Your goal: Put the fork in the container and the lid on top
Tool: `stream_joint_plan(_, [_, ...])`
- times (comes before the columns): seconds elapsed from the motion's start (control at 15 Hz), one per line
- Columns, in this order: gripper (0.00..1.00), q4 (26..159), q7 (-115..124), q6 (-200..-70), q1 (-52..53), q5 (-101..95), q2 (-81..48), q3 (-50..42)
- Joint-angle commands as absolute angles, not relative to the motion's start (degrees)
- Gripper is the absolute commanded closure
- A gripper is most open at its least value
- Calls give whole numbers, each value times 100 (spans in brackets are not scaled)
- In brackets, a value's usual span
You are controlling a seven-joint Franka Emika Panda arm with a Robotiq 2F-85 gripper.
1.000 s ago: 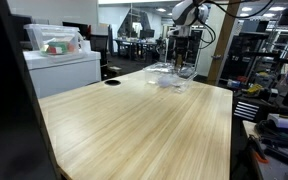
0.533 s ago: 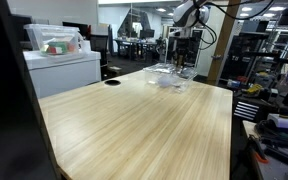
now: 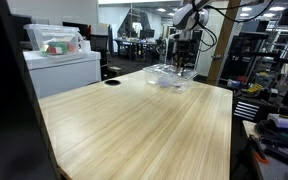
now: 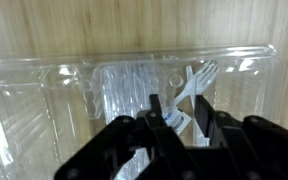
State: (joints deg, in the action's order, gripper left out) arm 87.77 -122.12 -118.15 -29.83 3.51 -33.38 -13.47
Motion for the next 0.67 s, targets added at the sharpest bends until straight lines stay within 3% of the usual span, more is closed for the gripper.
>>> stream_joint_plan(0.0, [86,8667,-12078,-11887,-3010,211,-3464,-1298])
stream_joint_plan(0.6, [86,8651,-12043,-11923,-2991,30,-3553,-1329])
